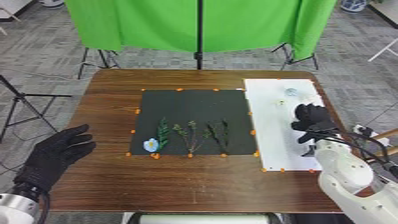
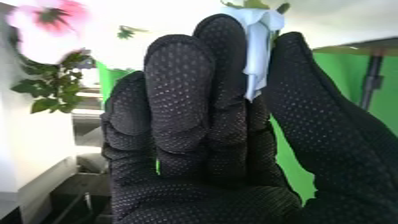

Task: Arrange flowers

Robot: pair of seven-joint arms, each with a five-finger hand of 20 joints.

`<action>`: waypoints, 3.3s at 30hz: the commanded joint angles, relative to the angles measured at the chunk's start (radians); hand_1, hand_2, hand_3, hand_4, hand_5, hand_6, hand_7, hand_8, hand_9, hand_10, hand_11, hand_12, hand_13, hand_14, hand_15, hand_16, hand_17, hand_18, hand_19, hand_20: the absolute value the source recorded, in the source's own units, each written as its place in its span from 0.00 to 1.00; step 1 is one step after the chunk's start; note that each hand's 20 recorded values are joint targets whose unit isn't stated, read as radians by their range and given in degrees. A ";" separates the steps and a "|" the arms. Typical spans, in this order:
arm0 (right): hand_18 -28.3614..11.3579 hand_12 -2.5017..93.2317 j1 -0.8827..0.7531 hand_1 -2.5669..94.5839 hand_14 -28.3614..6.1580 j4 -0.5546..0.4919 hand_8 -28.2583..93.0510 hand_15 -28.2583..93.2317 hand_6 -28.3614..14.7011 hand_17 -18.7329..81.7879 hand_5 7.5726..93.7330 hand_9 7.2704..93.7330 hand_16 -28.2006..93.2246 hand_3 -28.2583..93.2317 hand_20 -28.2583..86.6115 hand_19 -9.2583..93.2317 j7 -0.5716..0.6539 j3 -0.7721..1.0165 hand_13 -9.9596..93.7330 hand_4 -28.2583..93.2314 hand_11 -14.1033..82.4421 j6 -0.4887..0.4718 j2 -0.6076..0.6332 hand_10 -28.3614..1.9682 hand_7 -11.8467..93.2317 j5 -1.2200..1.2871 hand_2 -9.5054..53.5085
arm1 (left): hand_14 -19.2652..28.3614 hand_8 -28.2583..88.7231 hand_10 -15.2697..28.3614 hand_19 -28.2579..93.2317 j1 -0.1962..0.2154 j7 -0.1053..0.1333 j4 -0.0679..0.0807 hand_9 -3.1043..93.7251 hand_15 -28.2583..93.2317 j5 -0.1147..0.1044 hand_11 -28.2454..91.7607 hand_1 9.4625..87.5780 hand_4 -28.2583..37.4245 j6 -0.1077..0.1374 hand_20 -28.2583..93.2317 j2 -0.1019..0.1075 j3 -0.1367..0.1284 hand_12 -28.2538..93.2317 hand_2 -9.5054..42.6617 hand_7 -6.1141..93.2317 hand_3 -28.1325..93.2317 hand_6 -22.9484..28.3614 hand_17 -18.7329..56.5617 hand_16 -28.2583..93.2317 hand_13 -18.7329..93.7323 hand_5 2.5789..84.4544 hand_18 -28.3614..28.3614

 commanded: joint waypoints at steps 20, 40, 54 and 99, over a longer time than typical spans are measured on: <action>0.28 0.45 0.763 0.52 0.75 0.246 0.13 0.66 0.65 0.55 0.75 0.96 0.52 0.93 0.61 0.89 -0.297 -0.622 0.88 0.00 0.35 -0.059 -0.518 0.79 0.56 0.000 0.00 | 0.78 0.11 0.71 0.73 -0.054 -0.031 0.018 0.36 0.69 -0.002 0.57 0.21 0.01 -0.002 0.26 0.057 0.033 0.34 0.31 0.38 0.86 0.58 0.16 0.17 0.40 0.40 0.91; 0.29 0.46 0.778 0.52 0.76 0.489 0.13 0.65 0.67 0.54 0.74 0.95 0.53 0.92 0.61 0.89 -0.317 -0.679 0.87 0.00 0.33 -0.146 -0.737 0.81 0.56 -0.177 0.00 | 0.78 0.11 0.71 0.73 -0.098 -0.006 0.031 0.36 0.69 0.001 0.57 0.21 0.01 -0.002 0.26 0.099 0.087 0.34 0.31 0.37 0.86 0.58 0.16 0.17 0.40 0.40 0.91; 0.31 0.48 0.782 0.53 0.78 0.565 0.14 0.66 0.67 0.52 0.69 0.93 0.54 0.91 0.61 0.87 -0.269 -0.676 0.84 0.00 0.30 -0.126 -0.768 0.84 0.57 -0.273 0.01 | 0.78 0.11 0.71 0.73 -0.114 0.004 0.039 0.36 0.69 0.001 0.57 0.21 0.01 -0.006 0.26 0.110 0.101 0.34 0.31 0.37 0.86 0.57 0.16 0.17 0.40 0.40 0.91; 0.28 0.27 0.756 0.29 0.68 0.428 0.05 0.74 0.66 0.47 0.60 0.73 0.47 0.92 0.62 0.85 -0.184 -0.620 0.76 0.00 0.52 -0.169 -0.715 0.65 0.46 -0.164 0.07 | 0.78 0.11 0.71 0.74 -0.094 -0.003 0.038 0.36 0.69 0.002 0.57 0.21 0.01 -0.009 0.26 0.076 0.094 0.34 0.31 0.38 0.86 0.57 0.16 0.17 0.40 0.40 0.91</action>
